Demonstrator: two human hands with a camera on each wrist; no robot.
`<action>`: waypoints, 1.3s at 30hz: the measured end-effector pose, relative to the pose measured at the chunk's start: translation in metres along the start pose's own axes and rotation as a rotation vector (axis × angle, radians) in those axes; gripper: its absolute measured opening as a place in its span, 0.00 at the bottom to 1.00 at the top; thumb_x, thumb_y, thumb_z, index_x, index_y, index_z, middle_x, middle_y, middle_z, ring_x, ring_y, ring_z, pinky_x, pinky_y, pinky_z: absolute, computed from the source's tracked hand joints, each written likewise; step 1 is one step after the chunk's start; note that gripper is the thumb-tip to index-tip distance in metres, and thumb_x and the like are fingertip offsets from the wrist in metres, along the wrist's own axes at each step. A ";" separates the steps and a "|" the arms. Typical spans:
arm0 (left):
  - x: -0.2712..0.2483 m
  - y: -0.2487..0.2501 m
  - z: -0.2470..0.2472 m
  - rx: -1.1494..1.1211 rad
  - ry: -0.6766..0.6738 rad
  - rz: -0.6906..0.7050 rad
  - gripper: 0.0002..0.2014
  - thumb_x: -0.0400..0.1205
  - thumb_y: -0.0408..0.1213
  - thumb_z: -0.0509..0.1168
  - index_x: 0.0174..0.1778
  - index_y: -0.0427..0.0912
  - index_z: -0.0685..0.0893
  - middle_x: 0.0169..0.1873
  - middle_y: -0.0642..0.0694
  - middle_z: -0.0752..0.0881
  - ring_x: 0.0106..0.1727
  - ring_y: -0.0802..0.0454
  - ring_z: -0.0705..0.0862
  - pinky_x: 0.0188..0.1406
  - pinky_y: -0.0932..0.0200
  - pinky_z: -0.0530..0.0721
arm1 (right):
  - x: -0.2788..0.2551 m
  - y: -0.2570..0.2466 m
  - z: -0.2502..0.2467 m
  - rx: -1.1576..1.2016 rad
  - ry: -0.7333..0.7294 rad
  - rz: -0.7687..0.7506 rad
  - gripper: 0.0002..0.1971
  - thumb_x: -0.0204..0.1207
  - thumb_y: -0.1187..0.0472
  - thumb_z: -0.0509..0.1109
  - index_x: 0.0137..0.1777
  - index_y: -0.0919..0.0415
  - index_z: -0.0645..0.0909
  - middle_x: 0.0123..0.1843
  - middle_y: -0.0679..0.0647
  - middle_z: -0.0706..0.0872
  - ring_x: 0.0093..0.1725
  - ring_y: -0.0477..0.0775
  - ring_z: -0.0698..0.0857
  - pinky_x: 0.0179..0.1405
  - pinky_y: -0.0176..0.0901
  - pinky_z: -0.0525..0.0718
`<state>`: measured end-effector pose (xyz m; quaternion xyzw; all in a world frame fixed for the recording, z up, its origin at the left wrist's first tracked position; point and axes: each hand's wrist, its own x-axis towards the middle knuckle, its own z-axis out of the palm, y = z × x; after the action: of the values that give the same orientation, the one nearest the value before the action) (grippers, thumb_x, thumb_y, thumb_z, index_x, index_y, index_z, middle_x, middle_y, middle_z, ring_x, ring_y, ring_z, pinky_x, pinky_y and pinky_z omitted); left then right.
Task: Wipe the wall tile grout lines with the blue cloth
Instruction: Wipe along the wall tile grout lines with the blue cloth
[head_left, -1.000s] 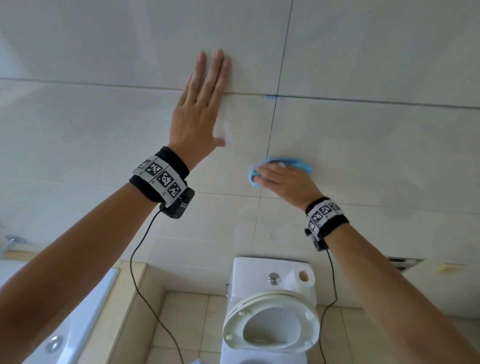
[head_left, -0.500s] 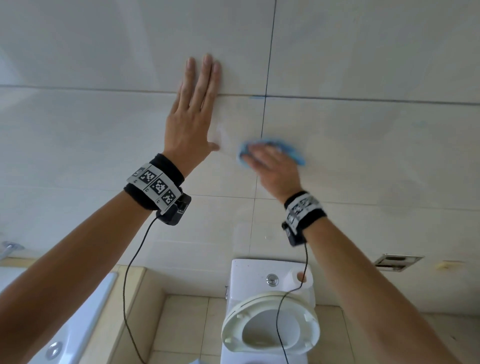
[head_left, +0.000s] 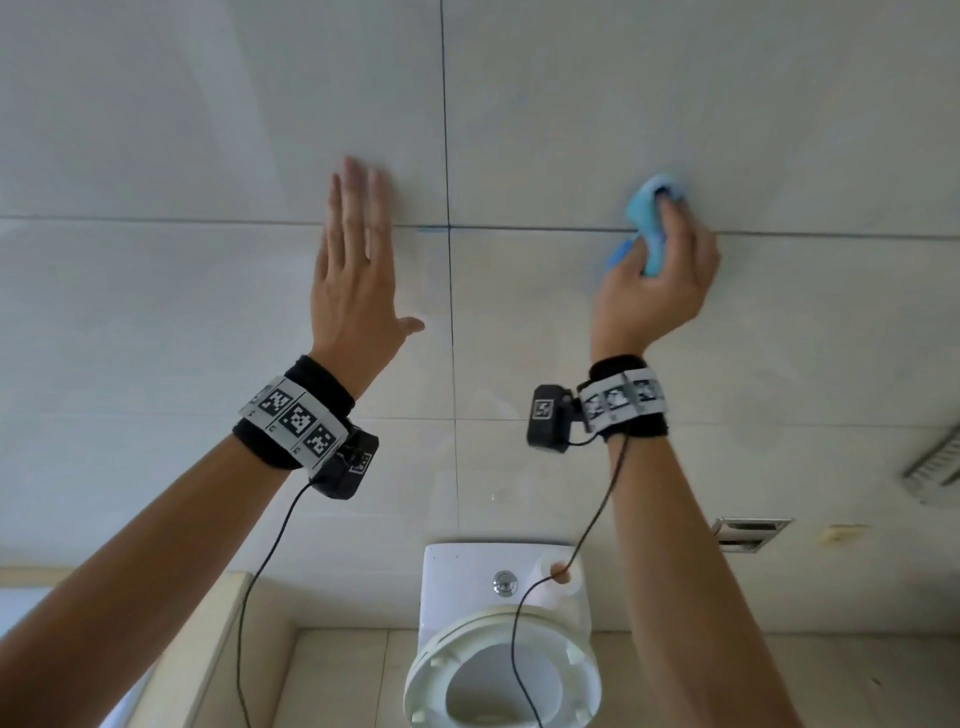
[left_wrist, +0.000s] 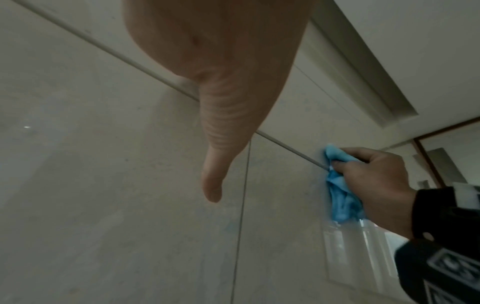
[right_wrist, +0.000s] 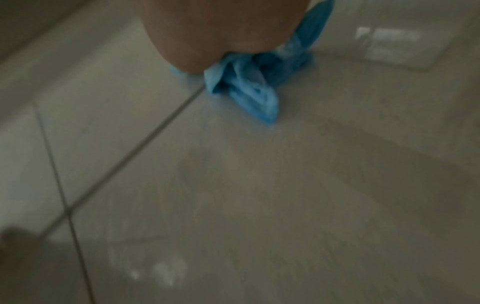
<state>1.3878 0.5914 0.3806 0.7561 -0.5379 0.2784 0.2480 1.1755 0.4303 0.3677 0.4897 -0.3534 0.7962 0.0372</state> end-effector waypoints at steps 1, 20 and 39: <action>0.001 -0.002 0.002 0.001 0.000 -0.018 0.80 0.58 0.54 0.90 0.92 0.35 0.38 0.92 0.33 0.40 0.93 0.34 0.41 0.93 0.43 0.52 | -0.011 -0.001 0.005 -0.003 -0.023 -0.028 0.21 0.69 0.77 0.75 0.62 0.64 0.92 0.61 0.59 0.91 0.62 0.60 0.85 0.67 0.49 0.83; -0.009 -0.032 0.009 0.076 -0.011 0.061 0.77 0.59 0.53 0.88 0.93 0.40 0.41 0.93 0.44 0.44 0.94 0.43 0.43 0.92 0.44 0.55 | -0.014 -0.070 0.060 0.147 -0.375 -0.496 0.18 0.77 0.77 0.71 0.62 0.64 0.92 0.62 0.59 0.91 0.62 0.58 0.81 0.67 0.55 0.82; -0.022 -0.055 0.021 -0.030 0.019 -0.099 0.78 0.61 0.56 0.89 0.92 0.34 0.39 0.92 0.36 0.41 0.93 0.38 0.41 0.92 0.45 0.54 | -0.095 -0.127 0.047 -0.112 -0.771 -0.605 0.18 0.73 0.75 0.68 0.62 0.65 0.85 0.62 0.59 0.86 0.52 0.62 0.79 0.48 0.53 0.81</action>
<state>1.4374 0.6087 0.3460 0.7754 -0.5014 0.2647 0.2780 1.3113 0.5242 0.3702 0.8265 -0.2257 0.4903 0.1598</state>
